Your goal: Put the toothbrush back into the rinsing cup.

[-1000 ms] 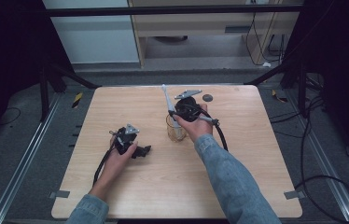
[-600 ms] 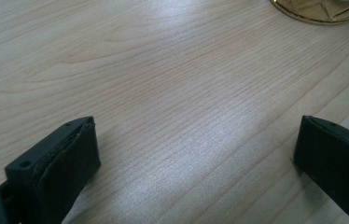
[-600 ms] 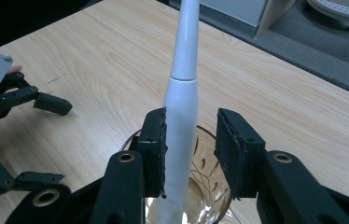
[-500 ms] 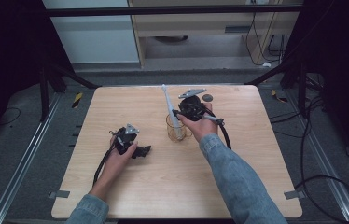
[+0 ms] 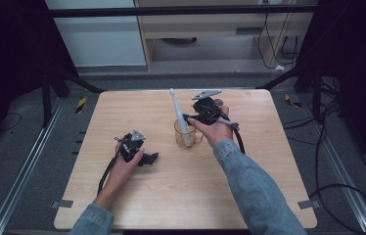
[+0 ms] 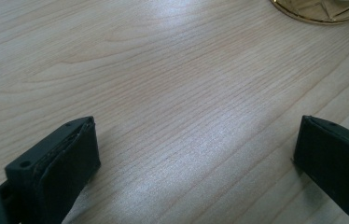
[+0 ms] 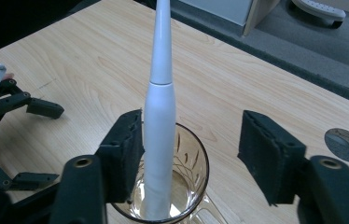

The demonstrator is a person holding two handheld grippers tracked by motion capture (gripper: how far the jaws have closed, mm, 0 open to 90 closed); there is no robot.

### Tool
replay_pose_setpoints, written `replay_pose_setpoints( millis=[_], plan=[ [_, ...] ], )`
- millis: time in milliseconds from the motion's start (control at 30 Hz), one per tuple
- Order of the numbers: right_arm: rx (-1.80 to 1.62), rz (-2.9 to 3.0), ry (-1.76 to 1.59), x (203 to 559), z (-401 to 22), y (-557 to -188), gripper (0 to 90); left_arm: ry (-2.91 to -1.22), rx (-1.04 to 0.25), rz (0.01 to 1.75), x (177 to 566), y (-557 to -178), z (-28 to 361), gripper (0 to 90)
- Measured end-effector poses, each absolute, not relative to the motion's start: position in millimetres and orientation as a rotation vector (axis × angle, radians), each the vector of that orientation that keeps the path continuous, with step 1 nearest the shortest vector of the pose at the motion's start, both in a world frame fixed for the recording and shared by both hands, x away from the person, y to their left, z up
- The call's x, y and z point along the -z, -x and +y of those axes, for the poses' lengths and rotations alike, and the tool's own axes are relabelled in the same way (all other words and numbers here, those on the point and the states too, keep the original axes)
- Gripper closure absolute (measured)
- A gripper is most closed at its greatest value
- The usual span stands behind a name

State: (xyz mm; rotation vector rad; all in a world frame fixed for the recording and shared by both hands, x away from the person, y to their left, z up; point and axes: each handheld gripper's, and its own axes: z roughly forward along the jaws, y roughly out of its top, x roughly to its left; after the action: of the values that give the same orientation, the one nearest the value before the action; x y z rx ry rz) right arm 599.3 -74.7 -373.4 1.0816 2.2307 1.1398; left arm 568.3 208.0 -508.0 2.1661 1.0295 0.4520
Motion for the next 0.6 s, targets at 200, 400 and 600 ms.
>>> replay_pose_setpoints(
  millis=[200, 400, 600],
  plan=[
    [-1.125, 2.205, -1.076, 369.0, -75.7, -596.9, 31.1, -2.167, -0.453, 1.029, 508.0, -568.3, 208.0, 0.0],
    [-1.116, 2.199, -1.069, 367.9, -74.1, -595.5, 26.2, -2.167, -0.452, 1.029, 508.0, -568.3, 208.0, 0.0],
    [-1.108, 2.185, -1.073, 366.7, -72.4, -594.5, 13.4, -2.166, -0.452, 1.029, 508.0, -568.3, 208.0, 0.0]
  ],
)
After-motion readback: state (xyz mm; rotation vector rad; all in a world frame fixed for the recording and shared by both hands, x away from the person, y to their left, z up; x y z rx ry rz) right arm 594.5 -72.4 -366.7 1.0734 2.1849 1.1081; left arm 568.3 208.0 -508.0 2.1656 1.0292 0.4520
